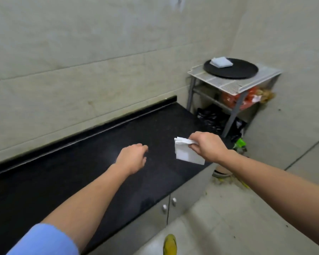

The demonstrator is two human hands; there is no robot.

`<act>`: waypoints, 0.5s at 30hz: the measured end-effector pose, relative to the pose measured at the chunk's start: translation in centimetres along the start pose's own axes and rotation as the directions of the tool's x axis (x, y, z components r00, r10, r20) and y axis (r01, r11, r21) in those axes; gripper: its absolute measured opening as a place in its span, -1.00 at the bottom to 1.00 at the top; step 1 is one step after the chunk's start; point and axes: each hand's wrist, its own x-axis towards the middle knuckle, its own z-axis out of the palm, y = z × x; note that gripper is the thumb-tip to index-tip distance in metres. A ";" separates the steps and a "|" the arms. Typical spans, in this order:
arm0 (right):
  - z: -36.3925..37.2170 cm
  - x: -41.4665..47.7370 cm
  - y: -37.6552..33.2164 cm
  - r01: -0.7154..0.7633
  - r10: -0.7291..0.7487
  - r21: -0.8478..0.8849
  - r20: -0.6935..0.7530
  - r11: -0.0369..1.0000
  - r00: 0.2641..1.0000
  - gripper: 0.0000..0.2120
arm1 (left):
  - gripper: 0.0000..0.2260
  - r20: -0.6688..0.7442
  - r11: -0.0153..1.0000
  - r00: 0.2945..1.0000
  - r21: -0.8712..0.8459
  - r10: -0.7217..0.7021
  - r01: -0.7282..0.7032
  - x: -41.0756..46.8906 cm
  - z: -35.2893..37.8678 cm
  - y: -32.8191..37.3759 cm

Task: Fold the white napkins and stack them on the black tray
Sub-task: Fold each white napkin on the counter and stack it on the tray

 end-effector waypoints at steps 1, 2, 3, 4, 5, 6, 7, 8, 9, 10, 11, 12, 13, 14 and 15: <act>-0.3 0.2 2.3 -0.033 0.033 -0.008 -0.007 0.999 0.999 -0.82 | -0.78 -0.002 0.999 0.999 -0.003 0.037 -0.037 2.6 0.1 1.2; -0.6 0.5 4.5 -0.069 0.069 -0.012 -0.017 0.998 0.997 -0.82 | -0.78 -0.007 0.997 0.997 -0.004 0.073 -0.073 5.2 0.1 2.5; -1.0 0.8 6.7 -0.104 0.103 -0.010 -0.030 0.995 0.994 -0.83 | -0.79 -0.014 0.994 0.994 -0.003 0.108 -0.108 7.8 0.1 3.7; -1.3 1.2 8.9 -0.137 0.137 -0.007 -0.043 0.991 0.990 -0.83 | -0.79 -0.020 0.990 0.990 -0.006 0.138 -0.138 10.4 0.1 4.9; -1.8 1.5 11.0 -0.168 0.168 -0.005 -0.055 0.986 0.984 -0.83 | -0.78 -0.028 0.986 0.986 -0.012 0.165 -0.165 12.9 0.0 6.1; -2.3 1.9 13.0 -0.197 0.197 -0.002 -0.061 0.980 0.979 -0.82 | -0.78 -0.033 0.981 0.981 -0.017 0.193 -0.193 15.3 -0.2 7.3; -2.8 2.2 15.0 -0.225 0.224 0.000 -0.066 0.974 0.972 -0.82 | -0.77 -0.037 0.975 0.974 -0.018 0.222 -0.223 17.7 -0.5 8.6; -3.4 2.5 16.9 -0.253 0.252 -0.002 -0.073 0.967 0.965 -0.82 | -0.77 -0.041 0.967 0.966 -0.015 0.255 -0.256 20.0 -0.7 9.8; -4.0 2.7 18.7 -0.284 0.282 -0.006 -0.083 0.959 0.956 -0.82 | -0.77 -0.044 0.958 0.957 -0.010 0.288 -0.288 22.2 -1.1 11.0; -4.5 2.8 20.4 -0.314 0.312 -0.009 -0.096 0.949 0.945 -0.83 | -0.77 -0.049 0.948 0.947 -0.006 0.317 -0.317 24.3 -1.4 12.2; -5.1 2.8 22.1 -0.344 0.342 -0.007 -0.105 0.939 0.934 -0.84 | -0.76 -0.051 0.939 0.938 -0.006 0.343 -0.344 26.3 -1.8 13.5; -5.5 2.8 23.8 -0.371 0.369 0.002 -0.109 0.928 0.923 -0.84 | -0.76 -0.056 0.929 0.928 -0.010 0.369 -0.370 28.1 -2.1 14.7; -5.9 2.7 25.3 -0.396 0.395 0.014 -0.111 0.918 0.912 -0.85 | -0.77 -0.061 0.919 0.917 -0.014 0.394 -0.395 29.9 -2.3 15.9; -6.3 2.6 26.9 -0.418 0.418 0.026 -0.114 0.908 0.901 -0.85 | -0.78 -0.068 0.909 0.907 -0.019 0.415 -0.417 31.5 -2.5 17.1; -6.5 2.6 28.6 -0.438 0.439 0.034 -0.120 0.898 0.890 -0.85 | -0.79 -0.071 0.901 0.899 -0.020 0.432 -0.434 33.1 -2.5 18.3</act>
